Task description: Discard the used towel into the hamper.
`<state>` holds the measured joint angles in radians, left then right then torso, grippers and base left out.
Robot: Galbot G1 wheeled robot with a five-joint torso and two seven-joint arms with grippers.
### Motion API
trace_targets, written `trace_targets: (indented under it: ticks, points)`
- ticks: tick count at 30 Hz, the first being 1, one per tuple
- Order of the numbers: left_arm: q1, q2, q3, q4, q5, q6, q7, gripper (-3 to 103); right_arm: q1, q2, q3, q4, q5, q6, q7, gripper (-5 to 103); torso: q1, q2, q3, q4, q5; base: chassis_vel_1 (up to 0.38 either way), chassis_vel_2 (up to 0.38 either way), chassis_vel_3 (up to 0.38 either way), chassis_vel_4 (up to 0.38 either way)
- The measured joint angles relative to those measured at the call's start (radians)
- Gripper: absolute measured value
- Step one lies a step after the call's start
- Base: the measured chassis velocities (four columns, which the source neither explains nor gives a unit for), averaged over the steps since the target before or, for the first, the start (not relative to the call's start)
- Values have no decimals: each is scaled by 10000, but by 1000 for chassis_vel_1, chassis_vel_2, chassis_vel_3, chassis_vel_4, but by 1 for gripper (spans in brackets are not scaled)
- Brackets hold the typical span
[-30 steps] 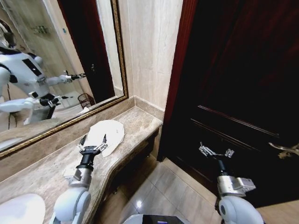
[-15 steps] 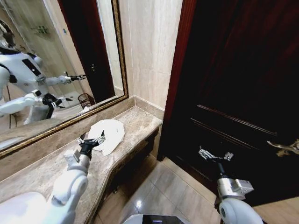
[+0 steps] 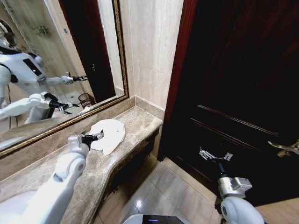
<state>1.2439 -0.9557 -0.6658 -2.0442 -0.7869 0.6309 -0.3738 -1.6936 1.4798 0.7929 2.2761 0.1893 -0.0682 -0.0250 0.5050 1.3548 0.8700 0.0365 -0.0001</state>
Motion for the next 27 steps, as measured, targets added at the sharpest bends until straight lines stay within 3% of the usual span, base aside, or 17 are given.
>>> trace_targets:
  ticks: [12,19,27]
  points:
    - [-1609,896,1186,1426,-666,416,569,100,50,215,-51,149,-265,-61,61,100,0,0,-1,0,2,0,0,0,0]
    - [-2706,934,2311,2482,-676,543,617,100,9,323,-61,268,-358,-38,112,100,1,0,0,-3,2,0,0,0,0]
    - [-3039,712,2804,3195,-444,551,612,100,-13,305,27,339,-321,-57,173,100,0,0,-1,-2,2,0,0,0,0]
